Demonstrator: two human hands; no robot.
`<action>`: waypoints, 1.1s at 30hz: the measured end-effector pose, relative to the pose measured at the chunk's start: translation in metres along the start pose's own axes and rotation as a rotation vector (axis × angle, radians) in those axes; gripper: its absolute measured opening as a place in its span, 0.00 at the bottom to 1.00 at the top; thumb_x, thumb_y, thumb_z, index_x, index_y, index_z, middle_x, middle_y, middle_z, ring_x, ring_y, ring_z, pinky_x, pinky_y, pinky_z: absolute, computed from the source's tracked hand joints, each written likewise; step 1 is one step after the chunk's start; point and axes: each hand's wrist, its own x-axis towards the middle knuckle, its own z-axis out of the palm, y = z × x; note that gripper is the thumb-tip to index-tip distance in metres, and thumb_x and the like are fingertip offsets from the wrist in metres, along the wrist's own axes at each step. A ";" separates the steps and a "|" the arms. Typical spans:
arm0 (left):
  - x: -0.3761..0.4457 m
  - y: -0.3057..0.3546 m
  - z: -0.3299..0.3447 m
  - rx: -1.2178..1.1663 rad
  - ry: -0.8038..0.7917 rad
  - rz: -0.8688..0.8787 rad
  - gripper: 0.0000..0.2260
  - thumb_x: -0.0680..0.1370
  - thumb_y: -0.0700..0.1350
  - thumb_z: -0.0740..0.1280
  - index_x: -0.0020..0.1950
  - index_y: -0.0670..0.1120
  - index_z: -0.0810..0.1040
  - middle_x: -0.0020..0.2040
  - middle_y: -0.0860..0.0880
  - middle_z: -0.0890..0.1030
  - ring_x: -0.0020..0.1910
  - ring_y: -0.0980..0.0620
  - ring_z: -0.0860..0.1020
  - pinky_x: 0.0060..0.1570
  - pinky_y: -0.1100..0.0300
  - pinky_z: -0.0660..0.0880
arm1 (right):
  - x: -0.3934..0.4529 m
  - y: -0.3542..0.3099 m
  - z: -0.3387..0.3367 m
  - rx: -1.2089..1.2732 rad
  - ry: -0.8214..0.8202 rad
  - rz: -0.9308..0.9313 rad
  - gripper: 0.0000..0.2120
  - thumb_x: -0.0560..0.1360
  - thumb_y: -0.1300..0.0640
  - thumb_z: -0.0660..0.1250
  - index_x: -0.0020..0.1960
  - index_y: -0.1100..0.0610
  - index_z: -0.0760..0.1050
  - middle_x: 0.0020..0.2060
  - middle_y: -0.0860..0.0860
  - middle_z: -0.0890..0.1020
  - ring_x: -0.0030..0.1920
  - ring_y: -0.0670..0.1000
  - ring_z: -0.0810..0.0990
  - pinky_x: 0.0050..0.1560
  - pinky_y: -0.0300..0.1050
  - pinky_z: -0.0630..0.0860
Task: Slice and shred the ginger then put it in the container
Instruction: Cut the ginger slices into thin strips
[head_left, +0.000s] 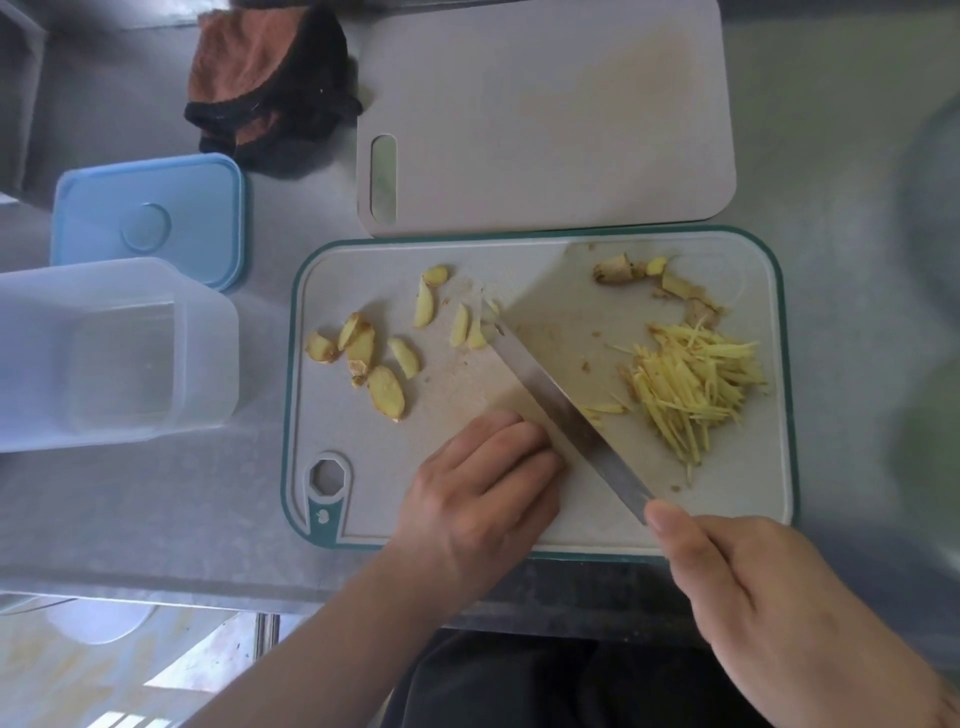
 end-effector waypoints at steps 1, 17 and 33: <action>0.000 0.000 0.000 -0.002 0.002 0.000 0.03 0.76 0.36 0.75 0.47 0.36 0.86 0.47 0.41 0.84 0.49 0.43 0.83 0.52 0.51 0.80 | -0.003 0.000 -0.001 0.009 -0.021 0.010 0.36 0.64 0.23 0.38 0.36 0.53 0.66 0.23 0.52 0.70 0.26 0.48 0.70 0.28 0.40 0.62; -0.001 -0.002 0.001 -0.029 -0.014 0.014 0.03 0.77 0.36 0.75 0.49 0.36 0.86 0.50 0.40 0.85 0.53 0.42 0.83 0.53 0.49 0.80 | 0.005 -0.010 0.009 0.006 -0.017 -0.018 0.31 0.65 0.24 0.38 0.30 0.46 0.67 0.22 0.46 0.71 0.27 0.46 0.70 0.31 0.38 0.66; -0.001 -0.001 -0.001 -0.019 -0.003 0.009 0.03 0.77 0.35 0.73 0.48 0.36 0.86 0.49 0.40 0.85 0.52 0.42 0.83 0.55 0.51 0.80 | -0.014 -0.010 0.001 0.019 -0.044 0.042 0.32 0.61 0.23 0.35 0.37 0.41 0.70 0.30 0.39 0.78 0.36 0.42 0.78 0.32 0.37 0.69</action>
